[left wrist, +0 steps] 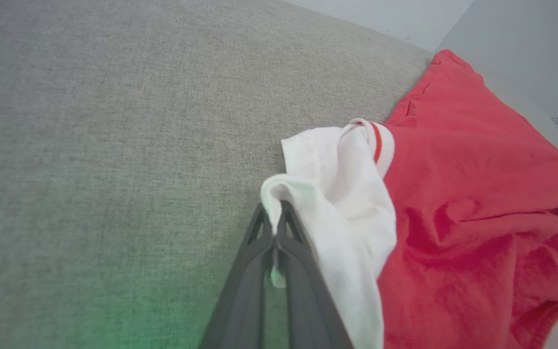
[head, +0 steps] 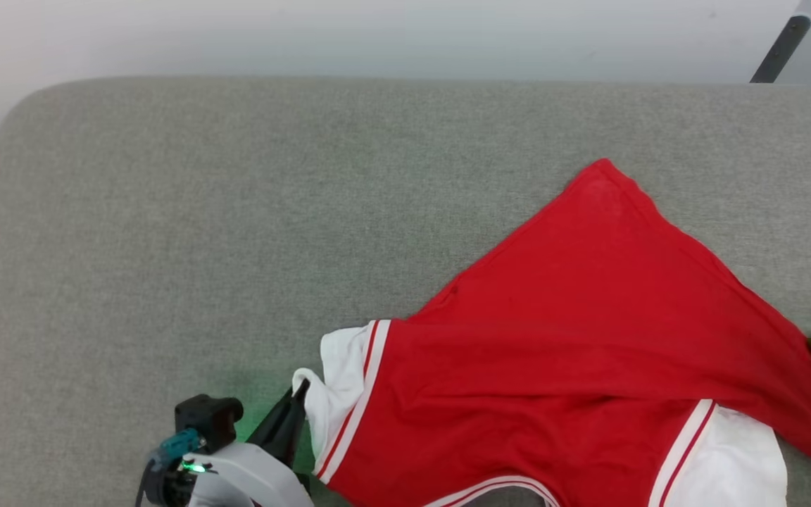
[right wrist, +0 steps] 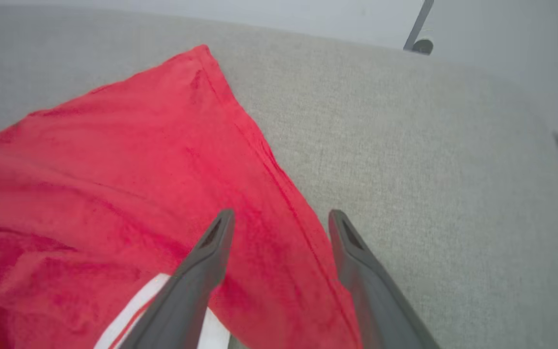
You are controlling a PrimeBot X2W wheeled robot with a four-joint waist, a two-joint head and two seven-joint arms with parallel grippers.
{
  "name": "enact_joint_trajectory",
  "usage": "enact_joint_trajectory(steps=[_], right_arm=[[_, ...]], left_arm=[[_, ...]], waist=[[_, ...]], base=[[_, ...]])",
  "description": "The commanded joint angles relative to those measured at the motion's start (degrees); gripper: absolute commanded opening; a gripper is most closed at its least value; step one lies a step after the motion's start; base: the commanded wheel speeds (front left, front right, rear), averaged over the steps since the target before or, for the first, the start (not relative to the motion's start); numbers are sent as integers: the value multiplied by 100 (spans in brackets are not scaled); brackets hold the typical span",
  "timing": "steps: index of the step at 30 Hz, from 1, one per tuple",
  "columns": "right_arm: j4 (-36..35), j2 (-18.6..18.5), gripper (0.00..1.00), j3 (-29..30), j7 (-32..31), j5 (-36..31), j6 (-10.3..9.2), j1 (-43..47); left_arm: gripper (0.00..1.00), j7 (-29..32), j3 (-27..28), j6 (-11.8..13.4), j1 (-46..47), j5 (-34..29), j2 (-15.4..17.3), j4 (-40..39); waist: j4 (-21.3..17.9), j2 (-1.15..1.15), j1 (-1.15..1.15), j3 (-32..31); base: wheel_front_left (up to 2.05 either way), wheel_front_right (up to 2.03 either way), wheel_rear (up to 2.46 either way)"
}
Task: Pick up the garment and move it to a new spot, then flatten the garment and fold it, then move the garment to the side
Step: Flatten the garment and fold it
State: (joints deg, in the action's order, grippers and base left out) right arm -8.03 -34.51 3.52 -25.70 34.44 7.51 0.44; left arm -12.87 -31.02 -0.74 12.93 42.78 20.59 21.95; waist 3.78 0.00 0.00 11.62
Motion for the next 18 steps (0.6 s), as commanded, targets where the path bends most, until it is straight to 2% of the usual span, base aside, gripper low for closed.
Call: enact_joint_trajectory(steps=[1,4,8,15,18], right_arm=[[-68,-36,100,-34,19,-45,-4,-135],[-318,-189,100,-332,123,-270,-5,-556],[-251,-499,100,-915,417,-513,-5,-1388],[670,-882,100,-1940,1070,-514,-5,-2929],[1258,-980,100,-2382,1053,-349,-5,-3464]], left_arm=[[0,-25,-6,25,40,-30,-7,-15],[0,-31,-45,7,103,-47,-46,-19],[0,-38,-127,-58,222,-95,-139,-5],[0,-44,-317,-195,514,-167,-408,145],[0,-66,-388,-261,626,-193,-528,253]], waist=[[36,0,0,38],[122,0,0,110],[321,0,0,236],[811,0,0,491],[1017,0,0,596]], base=[[0,0,0],[0,0,0],[0,0,0],[0,0,0],[0,0,0]])
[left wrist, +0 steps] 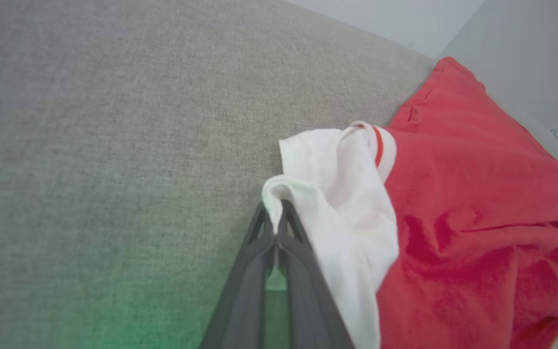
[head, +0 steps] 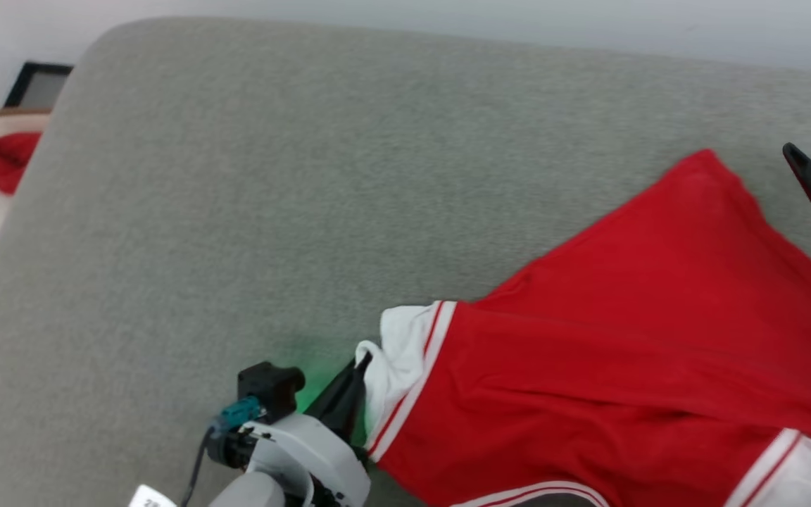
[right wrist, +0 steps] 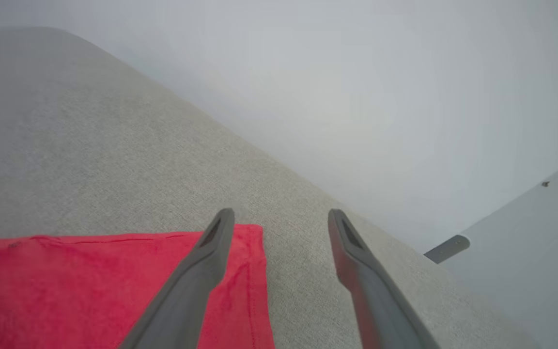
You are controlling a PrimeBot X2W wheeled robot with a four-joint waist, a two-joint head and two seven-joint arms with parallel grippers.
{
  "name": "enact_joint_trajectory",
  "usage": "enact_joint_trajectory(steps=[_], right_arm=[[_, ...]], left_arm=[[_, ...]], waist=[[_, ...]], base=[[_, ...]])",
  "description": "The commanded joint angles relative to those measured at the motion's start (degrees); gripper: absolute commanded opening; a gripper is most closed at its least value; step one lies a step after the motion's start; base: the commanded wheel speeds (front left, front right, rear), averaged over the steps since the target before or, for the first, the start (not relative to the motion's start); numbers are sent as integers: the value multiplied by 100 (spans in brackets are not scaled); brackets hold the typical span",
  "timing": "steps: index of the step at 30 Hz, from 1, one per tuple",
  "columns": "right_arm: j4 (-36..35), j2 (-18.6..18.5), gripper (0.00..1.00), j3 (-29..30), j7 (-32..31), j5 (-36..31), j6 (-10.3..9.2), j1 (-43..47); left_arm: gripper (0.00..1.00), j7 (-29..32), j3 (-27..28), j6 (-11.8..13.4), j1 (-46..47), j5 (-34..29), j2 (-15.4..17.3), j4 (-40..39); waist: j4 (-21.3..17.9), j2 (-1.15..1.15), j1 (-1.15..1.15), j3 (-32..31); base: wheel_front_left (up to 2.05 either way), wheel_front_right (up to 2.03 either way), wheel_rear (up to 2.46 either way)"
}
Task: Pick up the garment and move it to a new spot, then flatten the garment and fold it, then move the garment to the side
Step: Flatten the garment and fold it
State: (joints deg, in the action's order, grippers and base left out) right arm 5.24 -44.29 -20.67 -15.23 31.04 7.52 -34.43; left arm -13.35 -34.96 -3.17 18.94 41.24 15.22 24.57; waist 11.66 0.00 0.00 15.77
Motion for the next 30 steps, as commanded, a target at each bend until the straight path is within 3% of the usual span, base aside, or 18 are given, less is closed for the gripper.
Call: enact_joint_trajectory(steps=[1,12,26,27,28,30], right_arm=[[127,-4,100,-91,-48,89,-6,-146],[1899,-251,100,-1626,-1337,1366,-6,-1571],[3223,-274,100,-2827,-2891,2139,-8,-2471],[3361,-255,58,-2887,-3067,2187,-9,-2482],[3464,-233,6,-2939,-3211,2240,-9,-2491],[3581,-193,0,-2997,-3415,2275,-9,-2553]], left_arm=[[0,-19,-20,-38,61,-49,-34,29],[0,-105,-260,-254,393,-100,-461,437],[0,-140,-329,-369,616,-54,-705,803],[0,-133,-324,-364,620,-43,-707,821],[0,-135,-317,-371,622,-41,-708,837],[0,-135,-301,-377,622,-37,-709,867]], waist=[[291,0,0,214],[890,0,0,574],[1194,0,0,938],[1196,0,0,946],[1193,0,0,952],[1181,0,0,952]], base=[[0,0,0],[0,0,0],[0,0,0],[0,0,0],[0,0,0],[0,0,0]])
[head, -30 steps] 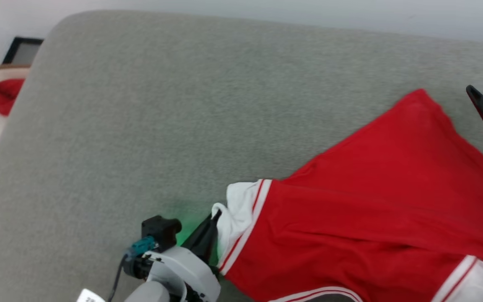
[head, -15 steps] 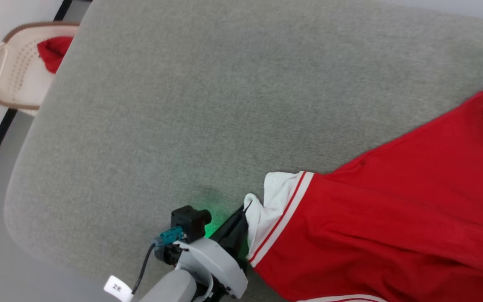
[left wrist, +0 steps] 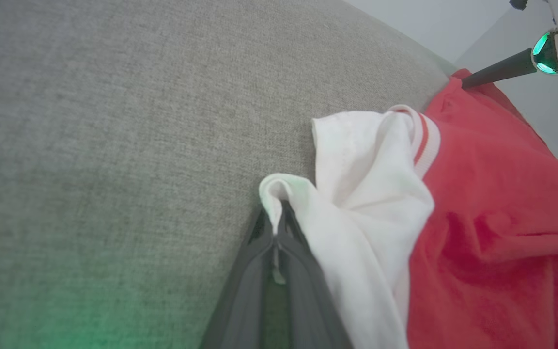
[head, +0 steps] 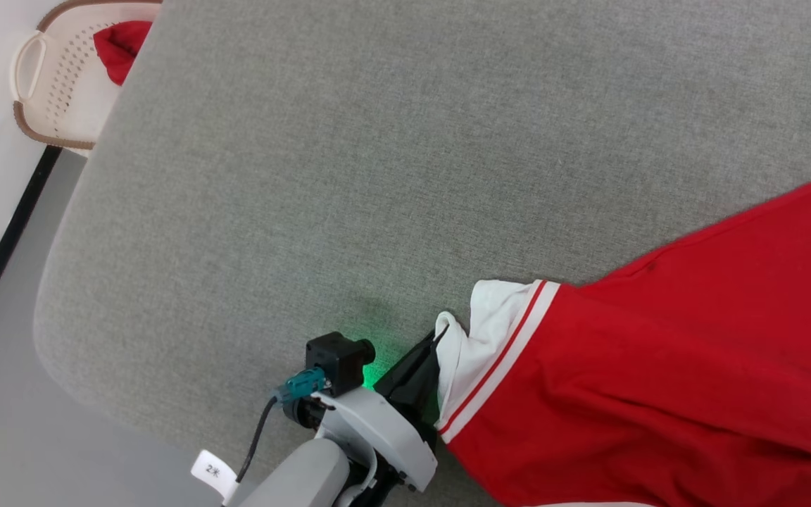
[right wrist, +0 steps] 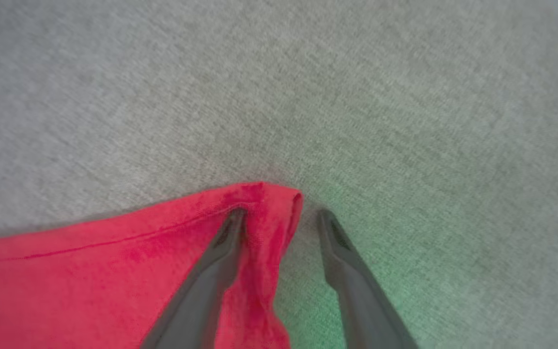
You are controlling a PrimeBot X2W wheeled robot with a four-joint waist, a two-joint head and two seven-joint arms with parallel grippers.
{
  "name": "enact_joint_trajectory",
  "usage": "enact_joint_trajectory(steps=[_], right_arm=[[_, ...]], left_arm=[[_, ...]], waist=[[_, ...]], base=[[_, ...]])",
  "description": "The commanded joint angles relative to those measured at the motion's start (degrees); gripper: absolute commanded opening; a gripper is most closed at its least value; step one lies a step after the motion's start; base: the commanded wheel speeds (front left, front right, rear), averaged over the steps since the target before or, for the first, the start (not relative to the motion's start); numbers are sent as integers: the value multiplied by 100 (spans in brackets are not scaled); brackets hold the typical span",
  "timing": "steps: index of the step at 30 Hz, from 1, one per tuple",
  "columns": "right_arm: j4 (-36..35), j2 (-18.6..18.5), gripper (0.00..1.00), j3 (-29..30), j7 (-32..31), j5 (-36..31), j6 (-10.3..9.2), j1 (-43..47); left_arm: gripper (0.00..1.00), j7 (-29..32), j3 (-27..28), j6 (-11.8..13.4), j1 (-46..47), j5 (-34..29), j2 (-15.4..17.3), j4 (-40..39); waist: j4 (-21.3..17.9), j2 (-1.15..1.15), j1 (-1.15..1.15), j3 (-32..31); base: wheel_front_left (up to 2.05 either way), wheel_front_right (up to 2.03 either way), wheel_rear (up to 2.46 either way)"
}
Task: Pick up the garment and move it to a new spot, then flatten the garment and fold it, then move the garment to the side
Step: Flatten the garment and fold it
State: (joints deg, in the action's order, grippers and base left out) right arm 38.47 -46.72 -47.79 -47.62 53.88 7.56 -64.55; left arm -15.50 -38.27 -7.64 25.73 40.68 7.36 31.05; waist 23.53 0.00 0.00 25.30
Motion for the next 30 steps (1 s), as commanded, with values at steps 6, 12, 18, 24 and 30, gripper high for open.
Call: enact_joint_trajectory(steps=[6,12,18,24,30], right_arm=[[506,146,0,-269,-259,-77,-12,156],[581,298,0,-201,24,-131,-12,-92],[389,421,0,-211,353,-142,-11,-347],[110,439,0,-283,733,-103,-11,-448],[-124,477,0,-364,1201,-150,-11,-554]], left_arm=[[0,89,122,66,-68,-7,105,243],[0,88,128,57,-46,-34,183,239],[0,248,109,45,152,38,524,-13],[0,735,231,28,480,118,1105,-585],[0,1494,358,41,1115,76,1755,-1169]], waist=[[-109,0,0,-49],[-278,0,0,-188],[-498,0,0,-415],[-770,0,0,-723],[-1055,0,0,-1046]], base=[[0,0,0],[0,0,0],[0,0,0],[0,0,0],[0,0,0]])
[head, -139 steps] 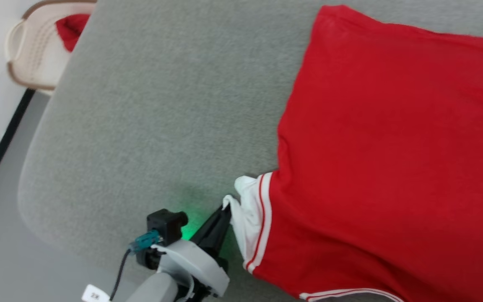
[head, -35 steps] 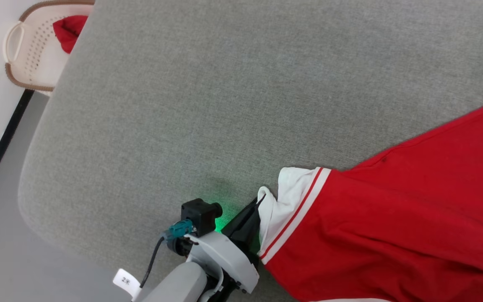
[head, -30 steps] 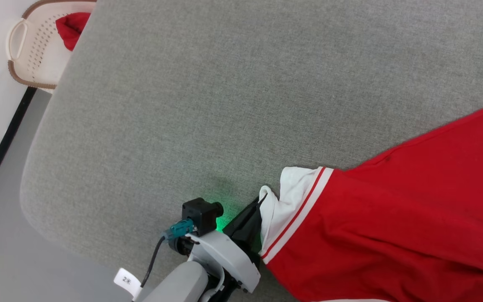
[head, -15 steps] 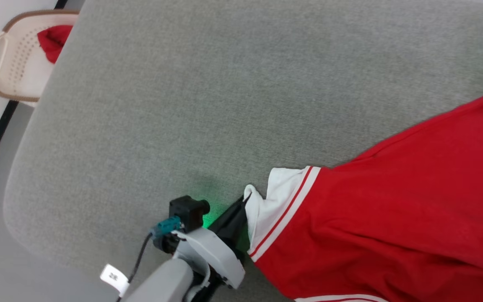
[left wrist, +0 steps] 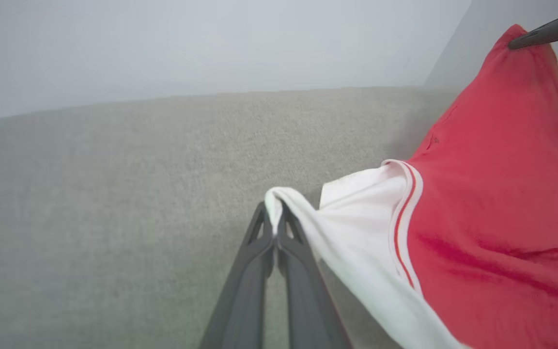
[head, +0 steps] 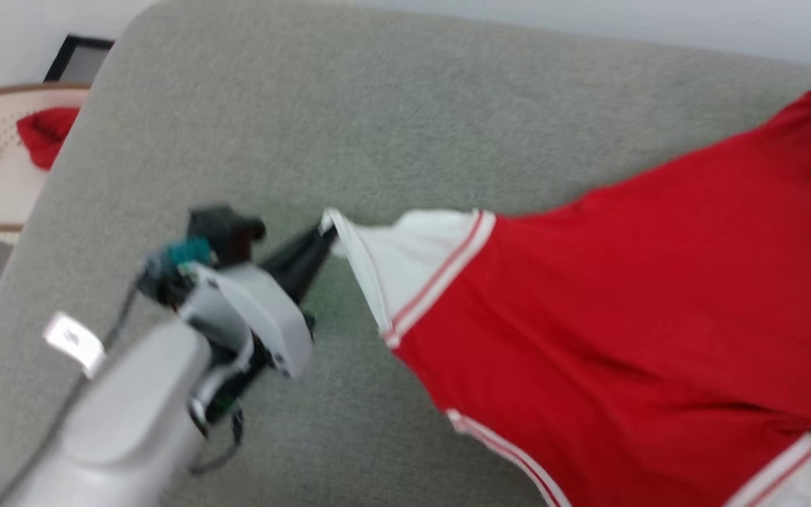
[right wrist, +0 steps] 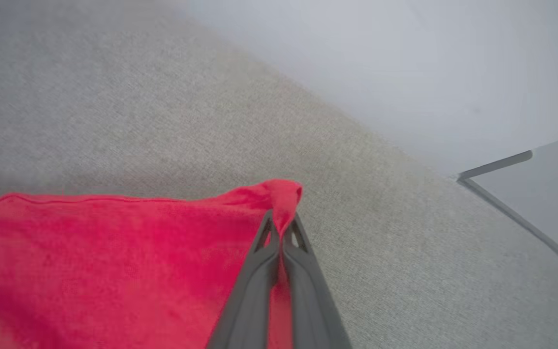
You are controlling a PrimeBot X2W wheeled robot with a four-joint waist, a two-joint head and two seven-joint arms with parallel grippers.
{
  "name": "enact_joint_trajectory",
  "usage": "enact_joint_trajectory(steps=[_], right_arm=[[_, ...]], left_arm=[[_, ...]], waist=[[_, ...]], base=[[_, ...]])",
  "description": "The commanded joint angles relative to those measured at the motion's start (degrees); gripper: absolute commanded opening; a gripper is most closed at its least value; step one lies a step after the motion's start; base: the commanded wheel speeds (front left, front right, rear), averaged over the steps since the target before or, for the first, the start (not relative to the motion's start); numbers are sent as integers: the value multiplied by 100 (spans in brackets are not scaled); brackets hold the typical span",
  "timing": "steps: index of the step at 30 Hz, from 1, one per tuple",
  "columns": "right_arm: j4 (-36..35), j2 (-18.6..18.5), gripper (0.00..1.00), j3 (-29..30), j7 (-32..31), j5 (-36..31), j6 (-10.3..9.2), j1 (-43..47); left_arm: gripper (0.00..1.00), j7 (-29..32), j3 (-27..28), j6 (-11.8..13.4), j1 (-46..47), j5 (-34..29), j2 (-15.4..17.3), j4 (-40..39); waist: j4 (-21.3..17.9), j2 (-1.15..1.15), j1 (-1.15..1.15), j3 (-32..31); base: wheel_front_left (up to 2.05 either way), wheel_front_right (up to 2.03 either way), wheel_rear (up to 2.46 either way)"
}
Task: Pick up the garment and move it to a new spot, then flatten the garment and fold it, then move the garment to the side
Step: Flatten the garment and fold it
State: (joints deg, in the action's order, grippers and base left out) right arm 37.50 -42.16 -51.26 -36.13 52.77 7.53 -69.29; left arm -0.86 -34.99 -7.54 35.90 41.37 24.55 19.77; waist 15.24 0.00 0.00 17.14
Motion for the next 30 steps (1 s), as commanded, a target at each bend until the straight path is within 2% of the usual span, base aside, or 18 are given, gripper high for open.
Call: enact_joint_trajectory(steps=[1,7,16,23,30], right_arm=[[-60,32,0,-24,127,-47,-8,-88],[-241,93,0,-117,685,-248,-8,-308],[-355,256,0,-192,1457,-584,-8,-737],[-245,447,0,-221,1940,-811,-8,-1134],[8,647,0,-150,2476,-1060,-8,-1550]], left_arm=[[0,166,54,30,243,10,133,-110],[0,937,120,25,1269,-72,536,-321],[0,1505,-4,16,2814,-110,589,73],[0,1549,-292,14,4040,0,481,791],[0,1274,-571,14,5110,12,344,1541]], waist=[[-275,0,0,-275],[-567,0,0,-473],[-915,0,0,-618],[-1159,0,0,-723],[-1332,0,0,-765]], base=[[0,0,0],[0,0,0],[0,0,0],[0,0,0],[0,0,0]])
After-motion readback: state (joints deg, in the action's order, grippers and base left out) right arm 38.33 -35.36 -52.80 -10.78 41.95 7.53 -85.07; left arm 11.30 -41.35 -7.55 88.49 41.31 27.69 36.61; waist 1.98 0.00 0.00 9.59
